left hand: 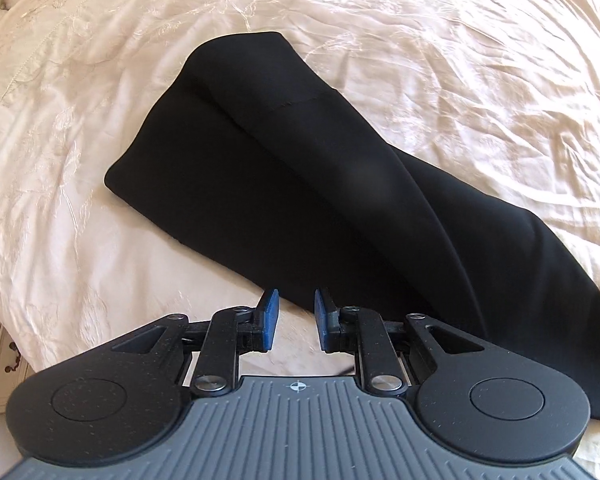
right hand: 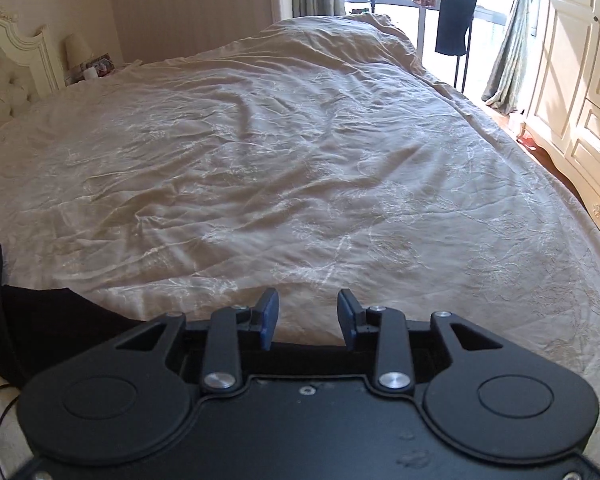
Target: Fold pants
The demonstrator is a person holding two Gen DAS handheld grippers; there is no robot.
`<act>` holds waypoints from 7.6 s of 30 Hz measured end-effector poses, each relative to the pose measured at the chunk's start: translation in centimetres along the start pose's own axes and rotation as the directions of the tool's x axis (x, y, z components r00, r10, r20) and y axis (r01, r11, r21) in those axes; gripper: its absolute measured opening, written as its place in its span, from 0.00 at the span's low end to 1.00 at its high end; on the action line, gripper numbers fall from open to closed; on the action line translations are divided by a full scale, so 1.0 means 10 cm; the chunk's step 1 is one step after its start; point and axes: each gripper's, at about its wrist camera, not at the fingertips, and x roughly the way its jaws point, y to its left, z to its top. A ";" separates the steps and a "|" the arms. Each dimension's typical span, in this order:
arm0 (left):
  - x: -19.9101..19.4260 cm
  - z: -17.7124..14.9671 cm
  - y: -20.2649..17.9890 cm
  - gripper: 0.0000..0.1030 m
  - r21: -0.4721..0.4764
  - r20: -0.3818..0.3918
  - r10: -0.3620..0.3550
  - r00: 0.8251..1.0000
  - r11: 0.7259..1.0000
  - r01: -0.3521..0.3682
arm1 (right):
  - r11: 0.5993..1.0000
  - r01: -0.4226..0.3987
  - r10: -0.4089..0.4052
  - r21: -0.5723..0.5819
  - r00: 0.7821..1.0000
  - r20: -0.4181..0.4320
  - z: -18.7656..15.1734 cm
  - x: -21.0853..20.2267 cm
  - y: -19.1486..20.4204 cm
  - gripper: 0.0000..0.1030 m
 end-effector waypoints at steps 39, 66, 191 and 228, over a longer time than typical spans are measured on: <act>1.36 1.74 1.41 0.28 0.132 -0.084 -0.129 0.988 0.982 0.139 | 0.836 -0.546 0.495 0.056 0.706 -0.507 0.42 2.26 4.56 0.46; 0.95 1.11 1.10 0.27 0.261 -0.090 -0.156 0.984 0.950 0.174 | 0.772 -0.561 0.432 -0.299 0.808 -0.401 -0.41 0.86 4.75 0.26; 0.66 0.35 0.55 0.27 0.168 -0.012 -0.129 0.992 0.977 0.129 | 0.741 -0.542 0.420 -0.396 0.835 -0.357 0.14 1.28 3.51 0.16; 0.43 0.58 -0.44 0.27 0.548 -0.037 -0.346 0.937 0.777 0.309 | 0.996 -0.037 0.010 -0.076 0.944 -0.330 -0.30 1.03 2.70 0.17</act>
